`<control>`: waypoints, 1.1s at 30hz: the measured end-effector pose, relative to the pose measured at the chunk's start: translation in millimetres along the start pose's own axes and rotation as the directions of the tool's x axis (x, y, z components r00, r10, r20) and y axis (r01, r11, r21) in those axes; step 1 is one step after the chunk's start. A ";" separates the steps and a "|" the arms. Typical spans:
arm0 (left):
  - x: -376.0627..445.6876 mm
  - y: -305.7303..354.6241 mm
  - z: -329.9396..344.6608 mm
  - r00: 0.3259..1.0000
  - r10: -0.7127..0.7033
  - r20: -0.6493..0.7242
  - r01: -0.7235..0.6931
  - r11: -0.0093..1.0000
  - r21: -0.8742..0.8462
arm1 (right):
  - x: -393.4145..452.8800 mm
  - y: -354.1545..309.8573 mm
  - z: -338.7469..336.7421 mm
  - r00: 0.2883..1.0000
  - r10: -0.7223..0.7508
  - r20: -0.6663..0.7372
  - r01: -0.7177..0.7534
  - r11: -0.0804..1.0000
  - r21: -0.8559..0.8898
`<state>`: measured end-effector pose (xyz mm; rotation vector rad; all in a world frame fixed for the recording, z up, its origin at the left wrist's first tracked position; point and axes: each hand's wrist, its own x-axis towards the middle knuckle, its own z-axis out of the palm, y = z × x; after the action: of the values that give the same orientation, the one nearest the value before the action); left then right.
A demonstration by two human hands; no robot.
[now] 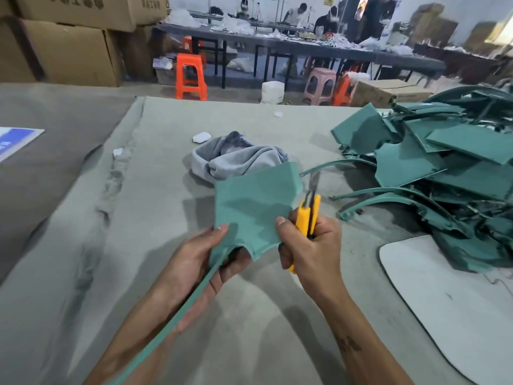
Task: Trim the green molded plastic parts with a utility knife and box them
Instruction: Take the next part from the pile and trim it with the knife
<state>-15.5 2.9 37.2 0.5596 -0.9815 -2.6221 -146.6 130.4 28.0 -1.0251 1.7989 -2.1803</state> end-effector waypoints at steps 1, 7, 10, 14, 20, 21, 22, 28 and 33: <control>0.4 -0.6 1.3 0.999 0.014 -0.046 -0.011 0.998 0.067 | -0.1 -0.4 -1.3 0.994 0.032 0.108 -0.038 0.998 0.054; -0.9 1.7 3.7 0.977 0.115 -0.180 -0.127 0.990 -0.060 | 9.9 -4.3 -13.2 0.975 0.113 0.189 -0.144 0.977 0.159; -2.4 6.9 2.6 0.984 0.103 -0.144 -0.128 0.976 -0.178 | 11.8 -5.7 -28.7 0.976 -0.060 0.208 0.090 0.986 -0.141; -2.9 6.2 5.2 0.993 0.077 -0.093 -0.093 0.978 -0.189 | 9.4 -7.5 -29.0 0.961 -0.046 0.273 0.084 0.988 -0.129; -4.7 0.6 4.4 0.998 -0.046 0.040 0.055 0.964 -0.260 | 6.3 -5.8 -28.9 0.949 -0.008 0.316 0.024 0.999 -0.048; -4.7 -1.0 4.5 0.996 -0.067 0.056 0.079 0.960 -0.270 | 6.3 -6.2 -27.9 0.951 -0.015 0.309 0.029 0.999 -0.041; -4.3 -2.5 4.8 0.995 -0.082 0.063 0.096 0.957 -0.272 | 6.7 -6.1 -26.3 0.957 -0.025 0.289 0.037 0.999 -0.037; -2.7 -3.0 4.4 0.995 -0.095 0.007 0.094 0.960 -0.264 | 8.2 -8.7 -29.4 0.961 -0.111 0.255 0.134 0.988 -0.073; -2.3 2.2 2.2 0.996 -0.089 0.016 0.090 0.972 -0.218 | 12.5 -7.3 -31.9 0.969 -0.144 0.202 0.185 0.961 -0.205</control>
<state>-14.1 3.4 40.8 0.5537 -0.6706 -2.7651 -172.1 152.2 38.0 -1.4237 1.9646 -1.9206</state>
